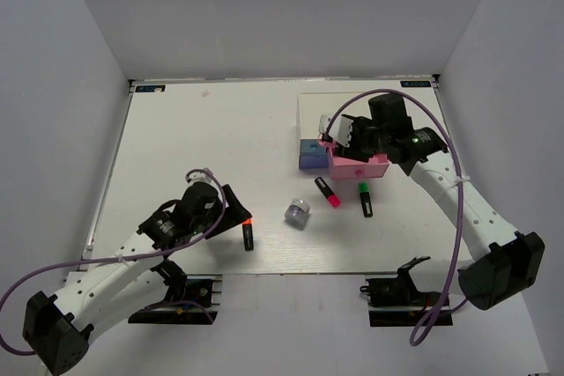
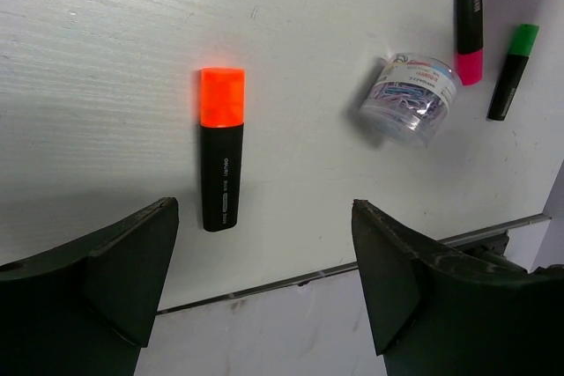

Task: Sort the stationery into containers
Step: Place the pen in the drawer.

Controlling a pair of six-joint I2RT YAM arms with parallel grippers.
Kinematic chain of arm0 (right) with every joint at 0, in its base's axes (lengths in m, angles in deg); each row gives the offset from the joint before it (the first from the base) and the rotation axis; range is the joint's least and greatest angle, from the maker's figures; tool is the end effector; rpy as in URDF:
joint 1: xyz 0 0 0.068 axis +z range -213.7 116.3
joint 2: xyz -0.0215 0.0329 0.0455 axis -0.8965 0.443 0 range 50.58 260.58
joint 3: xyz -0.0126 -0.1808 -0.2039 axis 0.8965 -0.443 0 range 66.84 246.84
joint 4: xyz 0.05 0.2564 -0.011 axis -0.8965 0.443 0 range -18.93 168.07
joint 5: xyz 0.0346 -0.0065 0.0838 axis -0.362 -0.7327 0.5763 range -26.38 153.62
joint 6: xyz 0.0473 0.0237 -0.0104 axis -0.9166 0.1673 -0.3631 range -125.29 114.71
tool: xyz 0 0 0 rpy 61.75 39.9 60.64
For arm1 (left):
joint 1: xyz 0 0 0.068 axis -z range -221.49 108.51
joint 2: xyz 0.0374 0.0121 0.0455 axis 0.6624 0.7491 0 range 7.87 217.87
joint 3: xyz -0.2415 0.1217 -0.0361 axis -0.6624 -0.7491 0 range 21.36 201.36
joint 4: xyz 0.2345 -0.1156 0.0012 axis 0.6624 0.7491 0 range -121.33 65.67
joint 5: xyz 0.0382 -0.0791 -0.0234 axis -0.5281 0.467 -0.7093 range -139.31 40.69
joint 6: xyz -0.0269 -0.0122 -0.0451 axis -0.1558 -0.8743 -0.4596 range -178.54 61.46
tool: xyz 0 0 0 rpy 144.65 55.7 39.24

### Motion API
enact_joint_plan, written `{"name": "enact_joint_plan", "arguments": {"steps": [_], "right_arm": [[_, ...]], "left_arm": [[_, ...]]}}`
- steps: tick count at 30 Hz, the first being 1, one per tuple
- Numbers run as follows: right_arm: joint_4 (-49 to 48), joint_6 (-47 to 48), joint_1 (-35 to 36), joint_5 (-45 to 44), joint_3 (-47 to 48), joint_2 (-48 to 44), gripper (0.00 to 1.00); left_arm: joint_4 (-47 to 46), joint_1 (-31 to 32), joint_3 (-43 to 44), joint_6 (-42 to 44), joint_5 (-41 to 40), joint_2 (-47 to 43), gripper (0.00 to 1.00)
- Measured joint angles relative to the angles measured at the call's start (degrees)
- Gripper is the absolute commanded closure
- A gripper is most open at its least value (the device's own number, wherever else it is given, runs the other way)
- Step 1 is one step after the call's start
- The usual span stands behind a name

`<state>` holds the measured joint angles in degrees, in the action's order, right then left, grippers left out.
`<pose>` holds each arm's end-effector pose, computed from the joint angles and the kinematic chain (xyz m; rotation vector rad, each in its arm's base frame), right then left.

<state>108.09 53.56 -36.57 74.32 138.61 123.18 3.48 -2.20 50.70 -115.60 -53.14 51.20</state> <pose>0.2400 0.1303 0.3551 -1.5864 1.5525 -0.0968 0.1193 -0.0947 0.2113 -0.4234 2.5015 -0.6540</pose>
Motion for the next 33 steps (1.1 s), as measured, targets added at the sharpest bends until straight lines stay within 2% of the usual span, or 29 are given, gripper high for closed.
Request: {"name": "enact_joint_plan", "arguments": {"steps": [4,12,16,18,20,26,28,29,31,33], "right_arm": [[1.2,1.31,-2.05,0.15,-0.28,1.14,0.81],[4.26,4.85,-5.25,-0.24,-0.31,5.2,0.69],[5.7,6.16,-6.19,-0.55,-0.31,6.14,0.58],[6.4,6.78,-6.8,-0.59,-0.31,6.34,0.46],[6.82,7.28,-7.17,-0.7,-0.31,6.36,0.39],[6.69,7.52,-7.91,-0.07,0.04,6.36,0.39],[6.6,7.34,-8.07,0.33,0.98,6.36,0.41],[6.6,7.28,-8.15,0.57,1.7,6.36,0.48],[6.6,7.04,-8.33,1.53,3.23,6.36,0.65],[6.91,6.91,-8.59,3.65,5.09,6.36,0.88]], "left_arm": [[0.04,0.0,-0.04,0.0,0.0,-0.81,0.11],[0.81,0.0,-0.44,-0.02,0.0,-2.49,0.11],[1.22,0.0,-1.01,-0.02,0.0,-3.43,0.11],[1.2,0.0,-1.16,-0.04,0.0,-3.54,0.12],[1.22,0.0,-1.27,-0.04,0.0,-3.54,0.12],[1.05,0.0,-1.36,-0.04,0.02,-3.3,0.12],[0.79,0.0,-1.38,-0.04,0.02,-2.91,0.12],[0.7,0.0,-1.38,-0.04,0.04,-2.62,0.12],[0.72,0.0,-1.38,-0.04,0.04,-2.12,0.12],[0.72,0.0,-1.38,-0.04,0.04,-1.84,0.12]]}}
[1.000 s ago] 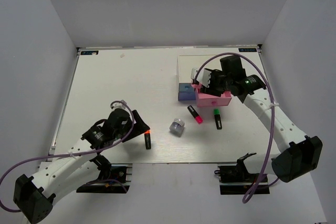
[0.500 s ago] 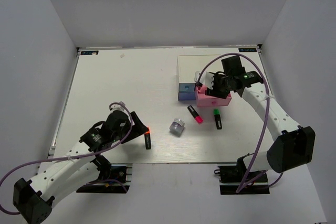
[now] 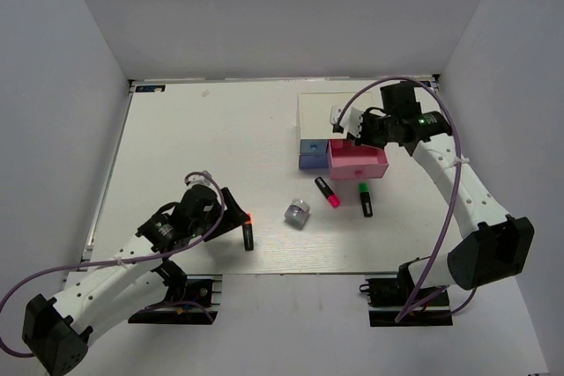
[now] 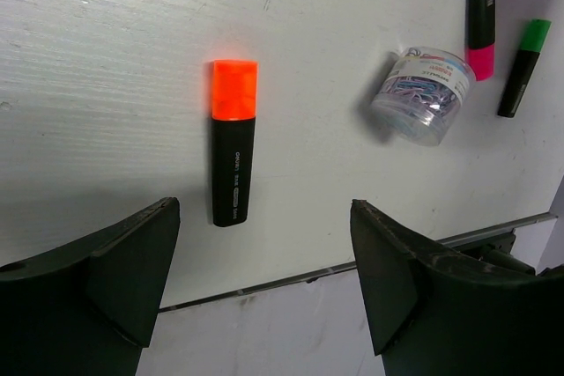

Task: Sort the stationery into containers
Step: Place the pen in the drawer, then close the drawer in the storage box.

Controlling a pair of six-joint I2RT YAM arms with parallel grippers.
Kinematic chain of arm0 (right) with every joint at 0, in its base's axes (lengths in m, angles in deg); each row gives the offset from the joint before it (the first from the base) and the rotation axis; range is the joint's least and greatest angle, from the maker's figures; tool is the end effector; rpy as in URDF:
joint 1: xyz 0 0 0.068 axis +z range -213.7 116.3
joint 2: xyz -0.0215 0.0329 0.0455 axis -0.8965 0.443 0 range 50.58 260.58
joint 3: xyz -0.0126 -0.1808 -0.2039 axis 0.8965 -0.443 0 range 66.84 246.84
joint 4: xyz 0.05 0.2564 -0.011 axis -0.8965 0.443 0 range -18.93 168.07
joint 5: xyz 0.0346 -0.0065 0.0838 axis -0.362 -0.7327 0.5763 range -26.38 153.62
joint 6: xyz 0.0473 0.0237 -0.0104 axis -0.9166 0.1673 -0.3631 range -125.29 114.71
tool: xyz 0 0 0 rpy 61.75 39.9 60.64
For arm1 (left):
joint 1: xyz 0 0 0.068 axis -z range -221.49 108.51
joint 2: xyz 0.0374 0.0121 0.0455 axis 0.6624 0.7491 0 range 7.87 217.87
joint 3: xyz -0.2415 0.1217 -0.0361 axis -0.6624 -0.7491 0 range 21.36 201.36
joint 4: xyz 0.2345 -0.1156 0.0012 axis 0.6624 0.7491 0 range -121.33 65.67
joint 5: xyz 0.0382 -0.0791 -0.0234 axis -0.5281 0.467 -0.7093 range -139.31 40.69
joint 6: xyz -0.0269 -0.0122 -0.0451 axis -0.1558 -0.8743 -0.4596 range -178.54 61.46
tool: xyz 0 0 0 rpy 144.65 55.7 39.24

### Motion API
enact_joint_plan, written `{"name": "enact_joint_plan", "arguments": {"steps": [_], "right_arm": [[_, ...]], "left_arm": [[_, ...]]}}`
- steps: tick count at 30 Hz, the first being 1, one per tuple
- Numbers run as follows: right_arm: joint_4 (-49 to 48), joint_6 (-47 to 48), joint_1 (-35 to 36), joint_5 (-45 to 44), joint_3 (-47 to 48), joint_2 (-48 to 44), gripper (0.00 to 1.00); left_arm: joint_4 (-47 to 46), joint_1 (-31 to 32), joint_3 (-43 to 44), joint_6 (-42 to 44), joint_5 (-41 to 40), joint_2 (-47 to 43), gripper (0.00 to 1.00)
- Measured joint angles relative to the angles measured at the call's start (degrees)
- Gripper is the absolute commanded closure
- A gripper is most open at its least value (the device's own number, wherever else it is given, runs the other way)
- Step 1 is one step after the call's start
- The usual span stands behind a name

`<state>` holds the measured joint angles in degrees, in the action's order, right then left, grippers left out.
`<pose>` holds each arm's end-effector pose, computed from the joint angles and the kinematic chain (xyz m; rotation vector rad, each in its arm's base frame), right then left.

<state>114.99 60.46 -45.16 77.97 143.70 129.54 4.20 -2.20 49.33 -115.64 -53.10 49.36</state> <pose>0.2739 0.1011 0.3456 -1.6597 1.6562 -0.1086 0.1146 -0.0909 0.2068 -0.4245 2.5057 -0.6512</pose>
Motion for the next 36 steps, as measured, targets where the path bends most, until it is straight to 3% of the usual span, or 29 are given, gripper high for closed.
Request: {"name": "enact_joint_plan", "arguments": {"steps": [3,10,16,20,36], "right_arm": [[2.93,1.75,-0.55,5.33,2.82,-0.09,1.0],[21.42,14.01,-0.66,14.69,6.67,2.36,1.0],[25.57,17.4,-0.57,14.99,1.81,3.41,1.0],[23.63,16.24,-0.2,14.03,-0.57,3.41,1.0],[-3.37,3.48,4.11,-0.2,-8.55,3.61,1.0]], "left_arm": [[-0.11,0.0,0.0,0.0,0.0,0.09,0.12],[-1.14,0.0,0.0,0.04,0.0,1.4,0.12],[-1.57,0.0,0.0,0.04,0.2,1.95,0.12],[-2.25,0.0,0.0,0.15,0.26,2.89,0.12],[-4.35,0.0,0.66,1.18,1.53,5.27,0.1]]}}
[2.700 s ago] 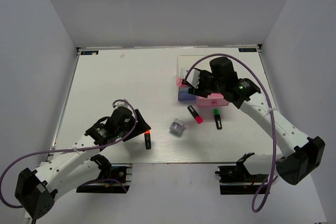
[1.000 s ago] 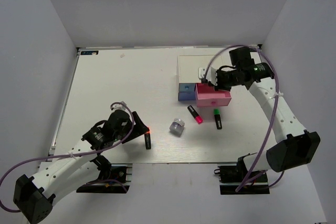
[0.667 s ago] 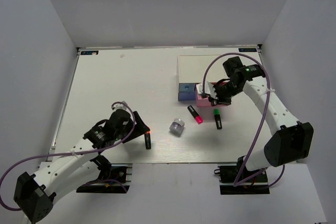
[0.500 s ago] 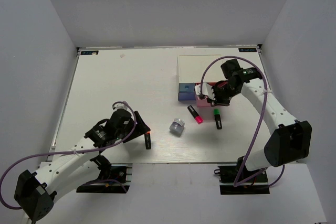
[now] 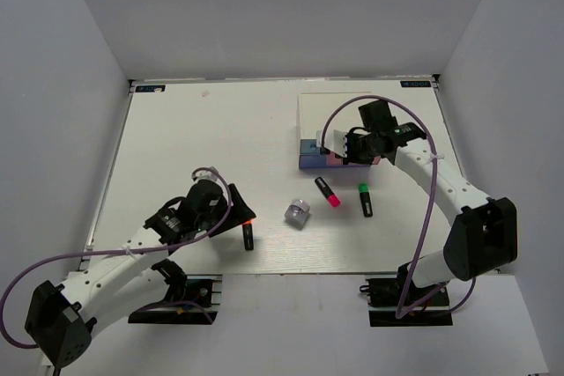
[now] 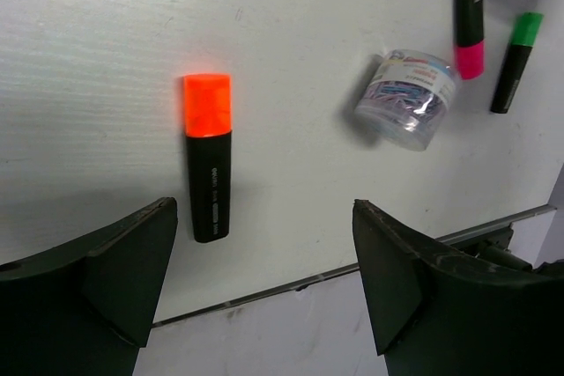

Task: Sort the stationery into containers
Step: Close the drawer in the storage box.

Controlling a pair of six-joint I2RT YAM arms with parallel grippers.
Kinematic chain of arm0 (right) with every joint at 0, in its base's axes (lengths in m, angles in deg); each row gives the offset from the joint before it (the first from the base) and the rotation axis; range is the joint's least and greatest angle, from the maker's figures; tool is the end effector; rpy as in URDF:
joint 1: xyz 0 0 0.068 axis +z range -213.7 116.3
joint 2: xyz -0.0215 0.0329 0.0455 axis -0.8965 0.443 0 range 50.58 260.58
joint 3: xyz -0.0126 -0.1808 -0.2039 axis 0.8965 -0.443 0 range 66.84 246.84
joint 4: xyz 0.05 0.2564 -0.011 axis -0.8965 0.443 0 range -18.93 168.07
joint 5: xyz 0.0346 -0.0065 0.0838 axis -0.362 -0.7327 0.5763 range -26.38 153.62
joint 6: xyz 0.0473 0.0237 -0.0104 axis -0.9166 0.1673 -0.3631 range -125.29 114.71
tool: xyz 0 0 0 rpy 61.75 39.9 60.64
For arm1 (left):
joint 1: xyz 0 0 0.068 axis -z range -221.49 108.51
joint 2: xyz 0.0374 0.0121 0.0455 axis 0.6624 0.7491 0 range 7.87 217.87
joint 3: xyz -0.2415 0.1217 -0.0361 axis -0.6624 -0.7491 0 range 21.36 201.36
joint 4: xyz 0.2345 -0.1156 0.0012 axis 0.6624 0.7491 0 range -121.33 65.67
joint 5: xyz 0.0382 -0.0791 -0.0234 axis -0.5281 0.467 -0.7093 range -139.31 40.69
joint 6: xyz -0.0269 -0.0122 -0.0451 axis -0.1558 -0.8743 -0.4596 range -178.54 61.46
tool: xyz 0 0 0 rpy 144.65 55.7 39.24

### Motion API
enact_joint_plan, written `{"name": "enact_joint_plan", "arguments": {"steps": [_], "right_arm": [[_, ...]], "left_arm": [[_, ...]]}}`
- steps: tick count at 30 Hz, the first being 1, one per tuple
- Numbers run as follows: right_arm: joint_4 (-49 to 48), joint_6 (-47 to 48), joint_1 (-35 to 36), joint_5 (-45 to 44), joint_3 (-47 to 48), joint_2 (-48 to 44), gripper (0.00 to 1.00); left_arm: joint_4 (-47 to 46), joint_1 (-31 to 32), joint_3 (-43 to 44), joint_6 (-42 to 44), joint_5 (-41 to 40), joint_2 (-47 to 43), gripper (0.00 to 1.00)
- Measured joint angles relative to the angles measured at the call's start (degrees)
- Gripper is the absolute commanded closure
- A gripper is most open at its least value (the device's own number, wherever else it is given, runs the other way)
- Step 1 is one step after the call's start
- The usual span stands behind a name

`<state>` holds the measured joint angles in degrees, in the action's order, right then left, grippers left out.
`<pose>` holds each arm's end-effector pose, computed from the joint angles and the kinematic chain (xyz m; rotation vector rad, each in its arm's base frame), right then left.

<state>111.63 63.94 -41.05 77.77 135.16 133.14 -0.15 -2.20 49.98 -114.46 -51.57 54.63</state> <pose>0.2742 0.1238 0.2845 -1.8530 1.6568 -0.0284 0.1263 -0.1016 0.2036 -0.3881 2.5255 -0.6655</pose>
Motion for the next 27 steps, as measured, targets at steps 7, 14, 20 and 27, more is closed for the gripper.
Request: {"name": "enact_joint_plan", "arguments": {"steps": [7,14,20,27], "right_arm": [[-7.63,-2.38,1.09,-5.11,-0.26,1.75,1.0],[-12.74,-3.8,1.46,-9.35,-0.26,4.96,1.0],[-13.03,-4.28,1.36,-7.45,-0.11,5.22,1.0],[-12.11,-8.04,1.33,2.75,-9.73,-8.92,0.1]], "left_arm": [[-3.28,0.0,3.26,1.09,0.72,2.43,0.1],[-8.81,0.0,8.72,2.99,2.19,8.5,0.11],[-17.46,0.0,12.68,5.11,5.38,16.15,0.6],[-33.86,0.09,14.69,5.22,10.36,27.17,0.69]]}}
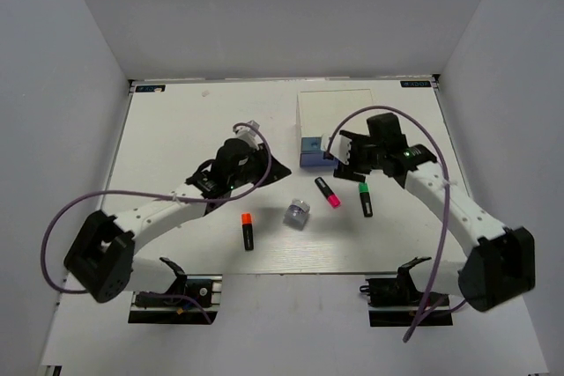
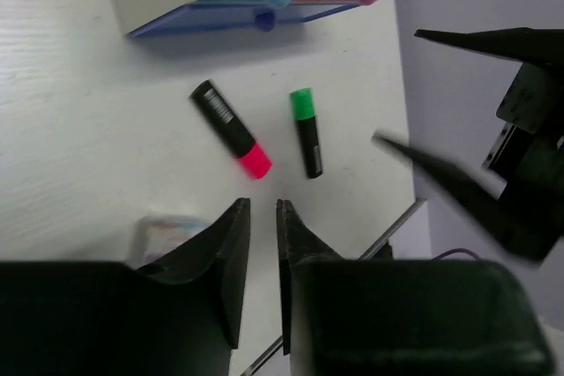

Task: Sort the stationery into containers
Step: Close the drawer in the storage box, then open the drawer in the storage box.

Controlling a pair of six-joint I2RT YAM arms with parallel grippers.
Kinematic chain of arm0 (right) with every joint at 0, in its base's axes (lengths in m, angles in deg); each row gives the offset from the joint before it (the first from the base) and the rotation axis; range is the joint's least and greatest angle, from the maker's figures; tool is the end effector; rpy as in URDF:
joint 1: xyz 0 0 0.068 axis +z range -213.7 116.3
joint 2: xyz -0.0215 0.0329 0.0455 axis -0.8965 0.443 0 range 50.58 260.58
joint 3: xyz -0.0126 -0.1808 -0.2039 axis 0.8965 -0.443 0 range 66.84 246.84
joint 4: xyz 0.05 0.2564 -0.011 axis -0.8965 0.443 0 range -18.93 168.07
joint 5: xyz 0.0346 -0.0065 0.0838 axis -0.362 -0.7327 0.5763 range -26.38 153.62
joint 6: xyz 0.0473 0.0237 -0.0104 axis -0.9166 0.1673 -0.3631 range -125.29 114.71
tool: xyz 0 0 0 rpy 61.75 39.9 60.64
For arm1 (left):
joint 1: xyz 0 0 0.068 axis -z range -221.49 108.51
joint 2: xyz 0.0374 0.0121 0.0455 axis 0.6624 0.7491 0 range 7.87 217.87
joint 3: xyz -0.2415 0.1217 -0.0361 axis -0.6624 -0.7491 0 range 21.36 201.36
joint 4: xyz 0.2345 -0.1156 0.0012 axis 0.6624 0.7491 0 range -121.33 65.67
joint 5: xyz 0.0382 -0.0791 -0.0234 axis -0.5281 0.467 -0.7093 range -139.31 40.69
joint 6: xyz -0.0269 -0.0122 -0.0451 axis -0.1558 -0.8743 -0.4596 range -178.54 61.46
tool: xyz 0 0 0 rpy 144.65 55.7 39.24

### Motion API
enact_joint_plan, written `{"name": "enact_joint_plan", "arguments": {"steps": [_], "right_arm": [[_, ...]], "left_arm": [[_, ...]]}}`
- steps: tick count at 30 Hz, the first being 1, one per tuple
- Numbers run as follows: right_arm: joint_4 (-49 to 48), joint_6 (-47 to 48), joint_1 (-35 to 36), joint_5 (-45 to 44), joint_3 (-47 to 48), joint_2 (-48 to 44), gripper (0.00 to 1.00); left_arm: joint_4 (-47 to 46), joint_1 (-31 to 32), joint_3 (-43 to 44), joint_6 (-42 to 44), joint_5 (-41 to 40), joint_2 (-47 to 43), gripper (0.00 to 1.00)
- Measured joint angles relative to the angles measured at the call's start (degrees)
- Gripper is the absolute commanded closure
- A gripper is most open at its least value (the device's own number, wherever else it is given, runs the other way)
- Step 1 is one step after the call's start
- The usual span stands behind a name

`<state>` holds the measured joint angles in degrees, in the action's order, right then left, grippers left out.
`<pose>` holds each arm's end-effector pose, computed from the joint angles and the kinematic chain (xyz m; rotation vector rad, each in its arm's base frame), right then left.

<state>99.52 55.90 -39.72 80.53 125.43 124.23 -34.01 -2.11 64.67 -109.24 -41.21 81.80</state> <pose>0.2483 0.1217 0.2868 -1.6540 1.5837 0.0088 0.2169 -0.1847 0.2429 -0.1264 2.2445 -1.0684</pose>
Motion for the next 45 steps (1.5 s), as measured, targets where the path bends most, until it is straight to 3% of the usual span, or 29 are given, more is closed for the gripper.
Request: {"name": "enact_joint_plan", "arguments": {"steps": [2,3,5,6,8,19,26,45], "right_arm": [[-0.96,-3.61,-0.02,1.09,-3.15,-3.91,0.1],[-1.44,-5.77,-0.13,1.31,-4.24,-4.98,0.18],[-3.02,-9.53,-0.52,1.55,-6.32,-5.97,0.48],[-3.58,-12.04,-0.96,1.75,-7.58,-6.38,0.79],[-3.87,-15.89,-1.77,2.34,-9.6,-7.32,0.93],[-6.78,-27.85,-4.92,4.42,-12.59,-13.49,0.91],[-7.63,-29.51,-6.29,4.98,-13.49,-13.64,0.91],[-8.57,-30.82,-8.61,6.38,-14.51,-14.8,0.91]], "left_arm": [[-3.8,0.13,2.27,-0.81,1.75,4.85,0.59],[-5.4,0.24,4.11,-1.42,2.8,7.78,0.56],[-7.96,0.42,7.45,-3.26,4.61,12.79,0.45],[-9.51,0.59,8.94,-4.59,5.33,15.19,0.44],[-11.76,0.81,10.49,-7.32,6.08,18.51,0.42],[-14.25,4.07,13.31,-13.29,-3.87,23.28,0.4],[-15.82,5.95,14.78,-12.39,-11.72,25.22,0.41],[-14.05,6.82,17.99,-8.5,-23.15,29.55,0.52]]}}
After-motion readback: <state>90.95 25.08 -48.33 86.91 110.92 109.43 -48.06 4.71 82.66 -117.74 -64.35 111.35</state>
